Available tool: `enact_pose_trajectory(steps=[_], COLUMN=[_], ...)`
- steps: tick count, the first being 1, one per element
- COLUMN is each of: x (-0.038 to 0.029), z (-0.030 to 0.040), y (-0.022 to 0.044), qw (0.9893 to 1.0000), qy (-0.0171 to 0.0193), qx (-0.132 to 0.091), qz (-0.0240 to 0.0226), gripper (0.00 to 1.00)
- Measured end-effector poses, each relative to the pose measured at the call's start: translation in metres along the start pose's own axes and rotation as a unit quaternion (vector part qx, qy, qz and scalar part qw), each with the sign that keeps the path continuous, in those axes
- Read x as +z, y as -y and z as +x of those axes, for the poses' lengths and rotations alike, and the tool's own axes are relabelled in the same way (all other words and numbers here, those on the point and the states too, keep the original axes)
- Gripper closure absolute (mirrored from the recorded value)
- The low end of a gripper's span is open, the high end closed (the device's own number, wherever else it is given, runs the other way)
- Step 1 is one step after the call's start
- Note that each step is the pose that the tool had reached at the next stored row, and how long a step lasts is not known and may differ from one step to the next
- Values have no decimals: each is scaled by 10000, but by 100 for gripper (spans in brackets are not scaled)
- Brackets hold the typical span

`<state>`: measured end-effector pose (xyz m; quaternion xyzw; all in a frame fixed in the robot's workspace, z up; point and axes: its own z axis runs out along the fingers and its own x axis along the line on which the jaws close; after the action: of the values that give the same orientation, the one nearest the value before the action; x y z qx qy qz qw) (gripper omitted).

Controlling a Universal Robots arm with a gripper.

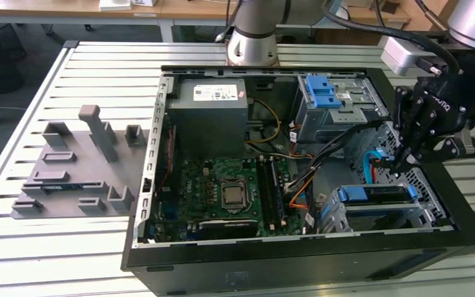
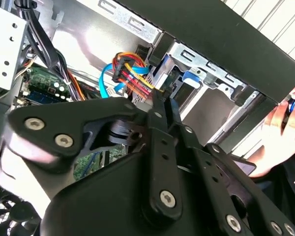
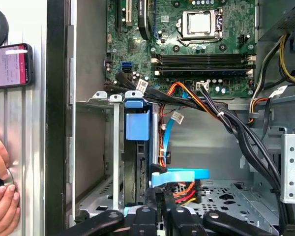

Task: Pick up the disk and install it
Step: 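Insert the first disk wire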

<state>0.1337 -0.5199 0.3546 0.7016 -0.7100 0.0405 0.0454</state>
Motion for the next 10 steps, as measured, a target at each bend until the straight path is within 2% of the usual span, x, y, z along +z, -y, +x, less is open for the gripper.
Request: enact_pose_trajectory(steps=[2,4,5,8,9,10], x=[1,5,7,10,13,16], z=[0,1,4,19,23,24], y=[0,0,0,0,0,0], qw=[10000,10000,9999,9993,9991,9991], qy=[7,67,119,371,426,435], qx=[0,0,-1,-3,-3,-3], qz=[0,-1,-2,-5,-6,-7], gripper=[83,83,83,83,83,83])
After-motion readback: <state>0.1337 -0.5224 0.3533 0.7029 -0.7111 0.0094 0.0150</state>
